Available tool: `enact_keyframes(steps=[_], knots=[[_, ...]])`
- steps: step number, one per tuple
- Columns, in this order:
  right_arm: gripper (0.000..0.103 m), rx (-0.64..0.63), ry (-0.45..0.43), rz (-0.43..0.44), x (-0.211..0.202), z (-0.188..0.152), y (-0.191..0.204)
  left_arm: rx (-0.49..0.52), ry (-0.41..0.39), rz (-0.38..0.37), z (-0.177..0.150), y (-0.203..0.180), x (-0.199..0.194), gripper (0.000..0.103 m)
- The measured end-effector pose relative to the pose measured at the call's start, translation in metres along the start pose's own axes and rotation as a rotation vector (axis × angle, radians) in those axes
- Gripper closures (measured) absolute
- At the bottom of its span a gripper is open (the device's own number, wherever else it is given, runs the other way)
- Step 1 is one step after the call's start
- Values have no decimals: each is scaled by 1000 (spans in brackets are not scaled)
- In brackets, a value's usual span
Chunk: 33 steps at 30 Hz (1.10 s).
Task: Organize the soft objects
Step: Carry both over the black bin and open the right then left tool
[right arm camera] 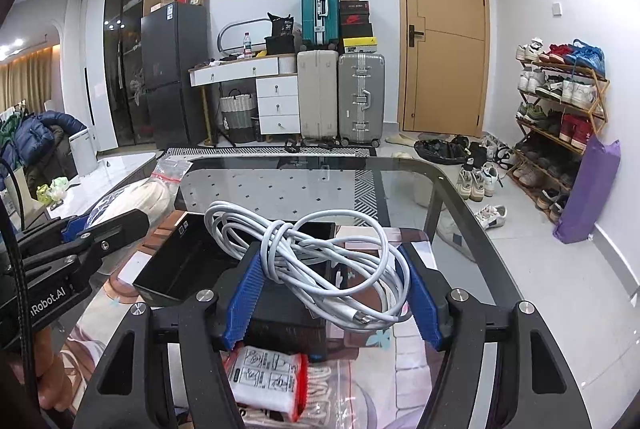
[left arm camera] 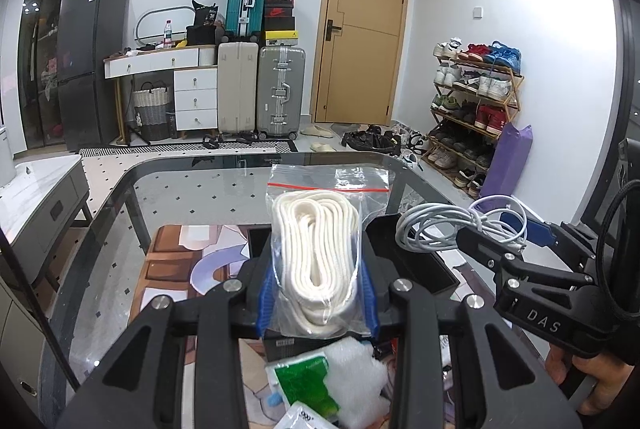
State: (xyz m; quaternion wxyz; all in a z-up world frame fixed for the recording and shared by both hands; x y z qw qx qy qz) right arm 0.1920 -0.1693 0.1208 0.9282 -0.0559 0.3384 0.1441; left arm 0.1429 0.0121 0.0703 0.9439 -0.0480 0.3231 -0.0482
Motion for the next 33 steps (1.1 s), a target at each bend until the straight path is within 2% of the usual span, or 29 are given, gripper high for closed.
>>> enact_keyframes(steps=[5, 15, 22, 33], knots=[[36, -22, 9, 1, 10, 2, 3, -12, 12, 0, 5, 0, 9, 70], [36, -152, 52, 18, 34, 1, 16, 4, 43, 7, 7, 3, 28, 70], [36, -241, 85, 64, 50, 0, 31, 16, 63, 6, 12, 10, 38, 70], [36, -295, 130, 122, 66, -2, 38, 47, 79, -6, 18, 16, 47, 70]])
Point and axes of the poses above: each gripper's, at about its wrist camera, not at the fingertips, and x roughly the way its jaws point, y to its left, z to its top, the point moved 2 cm from there along x, roughly the way its jaws point, and after that the axes turned 10 degrees about y, right-handed, at the moved point
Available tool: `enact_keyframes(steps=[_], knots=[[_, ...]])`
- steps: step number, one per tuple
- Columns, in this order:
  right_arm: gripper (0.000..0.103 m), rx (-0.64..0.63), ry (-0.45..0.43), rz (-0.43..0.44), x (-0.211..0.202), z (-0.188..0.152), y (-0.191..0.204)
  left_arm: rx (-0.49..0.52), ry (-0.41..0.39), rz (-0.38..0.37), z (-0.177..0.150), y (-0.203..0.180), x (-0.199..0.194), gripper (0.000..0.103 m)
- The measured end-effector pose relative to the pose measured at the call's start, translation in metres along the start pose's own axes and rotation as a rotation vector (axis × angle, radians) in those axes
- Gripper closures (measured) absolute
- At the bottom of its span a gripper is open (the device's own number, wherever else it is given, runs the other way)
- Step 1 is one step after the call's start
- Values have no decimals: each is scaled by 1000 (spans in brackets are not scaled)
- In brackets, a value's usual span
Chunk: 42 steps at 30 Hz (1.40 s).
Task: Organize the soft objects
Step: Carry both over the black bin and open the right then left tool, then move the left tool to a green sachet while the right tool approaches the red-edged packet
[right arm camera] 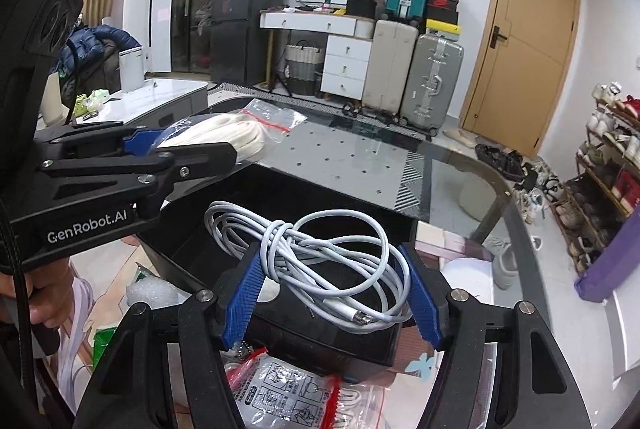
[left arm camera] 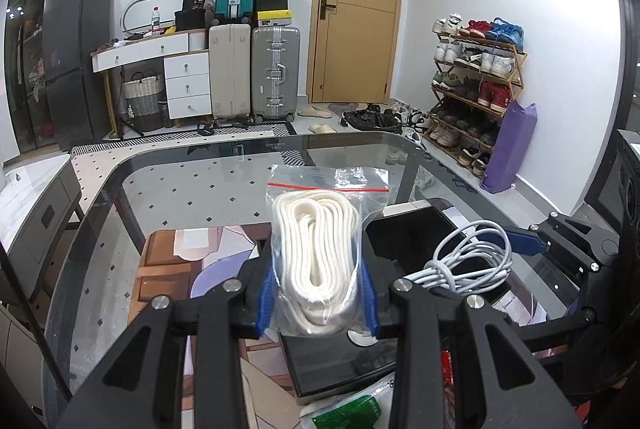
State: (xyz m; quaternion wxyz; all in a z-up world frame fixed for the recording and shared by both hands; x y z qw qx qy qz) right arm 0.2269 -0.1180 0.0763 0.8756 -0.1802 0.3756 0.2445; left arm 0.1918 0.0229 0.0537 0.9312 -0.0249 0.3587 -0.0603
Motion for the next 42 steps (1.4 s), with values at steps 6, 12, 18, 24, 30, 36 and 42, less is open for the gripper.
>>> enact_keyframes(steps=[6, 12, 18, 24, 30, 36, 42], knots=[[36, -10, 12, 3, 5, 2, 1, 13, 13, -13, -2, -2, 4, 70], [36, 3, 2, -4, 4, 0, 0, 36, 22, -24, -2, -6, 6, 70], [24, 31, -18, -28, -7, -4, -7, 65, 34, -38, -5, -12, 7, 70], [20, 77, -3, -55, -10, -14, -14, 81, 58, -46, -5, -19, 13, 68], [1, 150, -20, -52, -24, -30, -27, 92, 62, -46, -6, -21, 7, 44], [1, 183, -20, -53, -37, -49, -28, 41, 11, 6, -8, -17, -13, 0], [1, 218, -27, -12, -55, -77, -27, 6, -1, -5, -23, -8, -35, 0]])
Point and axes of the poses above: each gripper's, at about its wrist camera, not at the fingertips, and x roughly the way its jaws point, y to its left, z to its top, the point moved 2 cm from there along x, roughly the way its jaws point, and after that the axes turned 10 degrees about y, right-handed, at the moved point
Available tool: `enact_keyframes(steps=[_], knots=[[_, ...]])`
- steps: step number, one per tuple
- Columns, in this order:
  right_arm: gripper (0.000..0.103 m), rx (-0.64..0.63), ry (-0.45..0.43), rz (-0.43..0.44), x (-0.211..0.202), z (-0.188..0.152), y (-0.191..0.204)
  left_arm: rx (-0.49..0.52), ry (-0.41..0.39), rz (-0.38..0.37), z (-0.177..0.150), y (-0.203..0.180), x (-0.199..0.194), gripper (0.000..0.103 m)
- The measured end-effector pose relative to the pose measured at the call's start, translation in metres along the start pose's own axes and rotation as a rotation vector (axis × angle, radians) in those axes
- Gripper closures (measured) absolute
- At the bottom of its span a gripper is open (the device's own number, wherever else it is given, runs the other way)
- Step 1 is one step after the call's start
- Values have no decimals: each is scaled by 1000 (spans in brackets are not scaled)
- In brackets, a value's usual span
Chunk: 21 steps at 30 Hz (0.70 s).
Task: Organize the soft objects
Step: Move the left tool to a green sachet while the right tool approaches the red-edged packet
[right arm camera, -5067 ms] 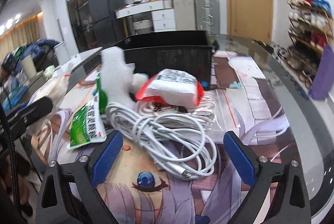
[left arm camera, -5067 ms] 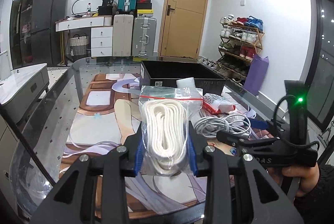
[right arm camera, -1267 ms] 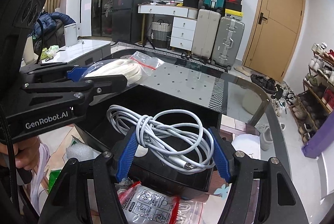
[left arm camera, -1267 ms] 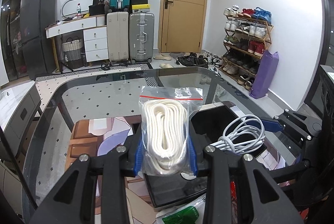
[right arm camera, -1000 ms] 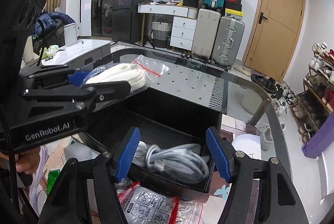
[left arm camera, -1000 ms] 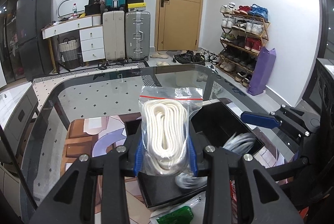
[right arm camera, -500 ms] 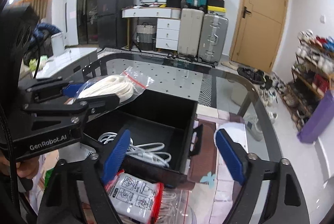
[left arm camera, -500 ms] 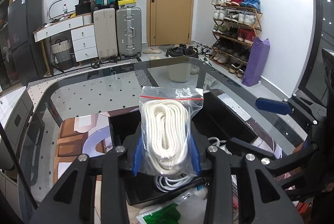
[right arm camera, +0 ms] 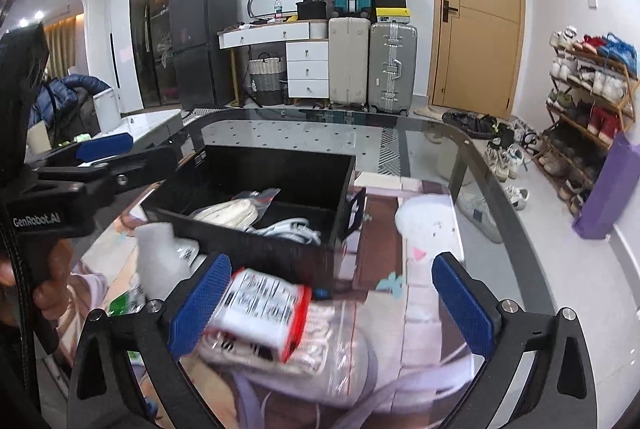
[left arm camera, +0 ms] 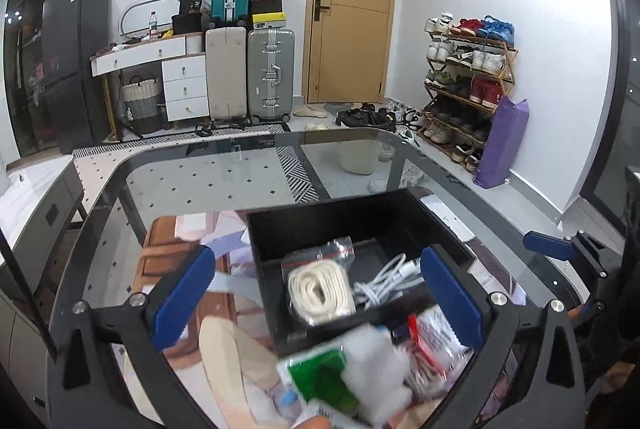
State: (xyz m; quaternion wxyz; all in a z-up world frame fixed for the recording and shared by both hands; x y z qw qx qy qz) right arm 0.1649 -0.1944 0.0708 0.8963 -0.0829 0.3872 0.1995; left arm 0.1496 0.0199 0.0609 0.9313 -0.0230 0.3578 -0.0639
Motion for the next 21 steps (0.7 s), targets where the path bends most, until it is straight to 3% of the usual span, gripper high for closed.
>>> enact_keyframes(steps=[8, 21], knots=[[1, 12, 1, 31, -11, -21, 6, -90, -3, -16, -31, 8, -18, 0], [1, -14, 1, 52, -14, -36, 15, -80, 37, 33, -72, 0, -19, 0]])
Point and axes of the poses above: each gripper's, at about its wrist camera, not at the fingertips, and x roughly the way its jaws point, y to its left, z to its top, the point moved 2 cm from there along x, roughly the way its jaws point, and after that the axes turned 10 degrees about y, right-handed, at the moved point
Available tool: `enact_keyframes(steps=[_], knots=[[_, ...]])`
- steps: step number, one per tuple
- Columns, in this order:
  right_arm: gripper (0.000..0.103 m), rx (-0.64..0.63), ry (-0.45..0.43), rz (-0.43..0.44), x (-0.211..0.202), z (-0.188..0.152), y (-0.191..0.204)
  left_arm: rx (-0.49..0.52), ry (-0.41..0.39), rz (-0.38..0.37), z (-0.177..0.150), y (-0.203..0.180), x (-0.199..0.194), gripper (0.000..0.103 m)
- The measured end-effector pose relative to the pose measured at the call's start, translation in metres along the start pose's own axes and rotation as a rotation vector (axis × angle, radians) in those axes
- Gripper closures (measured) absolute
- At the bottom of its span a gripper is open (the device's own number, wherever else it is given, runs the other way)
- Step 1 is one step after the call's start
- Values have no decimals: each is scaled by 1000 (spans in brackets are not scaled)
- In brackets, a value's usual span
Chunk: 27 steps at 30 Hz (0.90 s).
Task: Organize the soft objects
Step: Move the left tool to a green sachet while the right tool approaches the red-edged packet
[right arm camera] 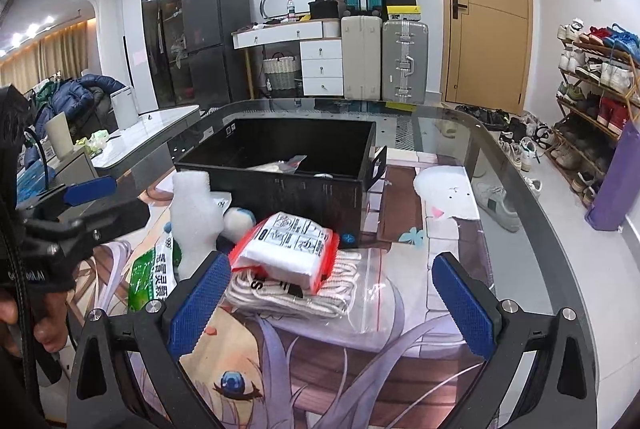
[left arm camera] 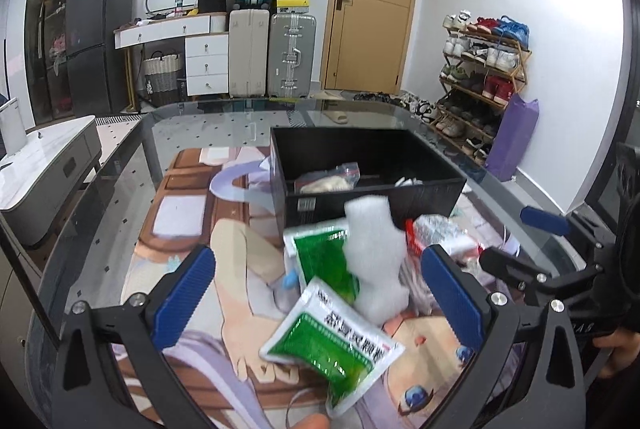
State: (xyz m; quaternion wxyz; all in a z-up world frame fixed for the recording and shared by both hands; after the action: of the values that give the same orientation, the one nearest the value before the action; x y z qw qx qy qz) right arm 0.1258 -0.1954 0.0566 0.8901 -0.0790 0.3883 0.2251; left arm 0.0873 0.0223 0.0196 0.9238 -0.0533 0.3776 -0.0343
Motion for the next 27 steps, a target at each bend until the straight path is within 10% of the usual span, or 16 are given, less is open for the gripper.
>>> enact_keyframes(steps=[27], knots=[[1, 10, 22, 30, 11, -4, 4, -39, 138, 20, -40, -4, 22, 0]])
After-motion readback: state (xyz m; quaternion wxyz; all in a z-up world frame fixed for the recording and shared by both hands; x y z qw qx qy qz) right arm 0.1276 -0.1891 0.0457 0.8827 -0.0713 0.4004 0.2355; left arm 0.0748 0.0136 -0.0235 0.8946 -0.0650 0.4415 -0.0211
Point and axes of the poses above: each gripper's, at about its wrist camera, not at the fingertips, and x roughly the way its jaws point, y to its left, z to its top, the point moved 2 cm from there along x, roughly the way its jaws point, and after that the axes turned 10 degrees about y, right-handed, at the moved point
